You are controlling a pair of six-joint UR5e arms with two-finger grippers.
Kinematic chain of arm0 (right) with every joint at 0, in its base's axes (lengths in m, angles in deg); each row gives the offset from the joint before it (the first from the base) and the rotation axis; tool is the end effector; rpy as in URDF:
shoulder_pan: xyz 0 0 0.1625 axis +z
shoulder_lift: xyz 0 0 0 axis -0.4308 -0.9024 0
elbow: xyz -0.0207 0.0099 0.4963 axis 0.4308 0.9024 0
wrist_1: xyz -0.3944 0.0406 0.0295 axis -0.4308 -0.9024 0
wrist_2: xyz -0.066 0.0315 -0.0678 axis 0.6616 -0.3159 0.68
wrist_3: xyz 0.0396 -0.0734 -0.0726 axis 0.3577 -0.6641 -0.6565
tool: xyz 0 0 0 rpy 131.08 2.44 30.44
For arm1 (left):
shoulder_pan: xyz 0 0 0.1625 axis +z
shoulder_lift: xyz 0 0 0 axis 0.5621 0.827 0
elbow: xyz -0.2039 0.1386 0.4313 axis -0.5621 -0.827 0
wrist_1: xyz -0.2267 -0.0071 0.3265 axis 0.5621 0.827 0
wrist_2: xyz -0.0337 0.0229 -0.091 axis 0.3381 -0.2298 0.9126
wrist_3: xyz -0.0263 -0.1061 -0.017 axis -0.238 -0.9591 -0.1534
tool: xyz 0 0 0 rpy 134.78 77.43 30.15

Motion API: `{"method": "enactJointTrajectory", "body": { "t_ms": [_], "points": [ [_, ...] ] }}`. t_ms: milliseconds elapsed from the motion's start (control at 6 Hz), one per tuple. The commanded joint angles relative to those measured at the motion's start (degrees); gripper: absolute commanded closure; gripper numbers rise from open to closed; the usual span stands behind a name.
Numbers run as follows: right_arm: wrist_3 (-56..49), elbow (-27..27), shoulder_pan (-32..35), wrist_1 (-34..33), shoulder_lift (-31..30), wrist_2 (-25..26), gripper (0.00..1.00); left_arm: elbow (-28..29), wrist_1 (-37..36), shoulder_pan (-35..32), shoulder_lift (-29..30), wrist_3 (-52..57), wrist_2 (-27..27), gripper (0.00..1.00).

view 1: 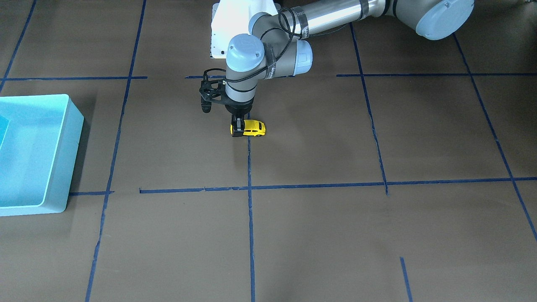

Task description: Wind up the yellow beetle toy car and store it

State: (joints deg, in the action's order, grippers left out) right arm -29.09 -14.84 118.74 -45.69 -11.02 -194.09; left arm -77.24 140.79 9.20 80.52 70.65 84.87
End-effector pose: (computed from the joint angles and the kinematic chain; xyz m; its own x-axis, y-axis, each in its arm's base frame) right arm 0.0840 -0.3992 0.7410 0.7609 -0.0849 0.6432 0.0328 0.9952 0.0926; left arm 0.7030 -0.4394 0.2288 0.0745 0.9972 -0.0042 -0.5782 0.0467 0.8146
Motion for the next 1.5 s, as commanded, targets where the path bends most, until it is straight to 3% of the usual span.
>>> {"method": "enactJointTrajectory", "body": {
  "t_ms": [0, 1333],
  "points": [
    [0.0, -0.2, 0.0, 0.0, -0.1, 0.0, 0.00, -4.1, 1.5, -0.1, -4.4, -0.2, 0.1, 0.93],
    [-0.2, -0.2, 0.0, 0.0, -0.2, 0.4, 0.00, -11.8, 8.0, -1.7, -16.1, -0.2, 2.3, 0.92]
  ]
}}
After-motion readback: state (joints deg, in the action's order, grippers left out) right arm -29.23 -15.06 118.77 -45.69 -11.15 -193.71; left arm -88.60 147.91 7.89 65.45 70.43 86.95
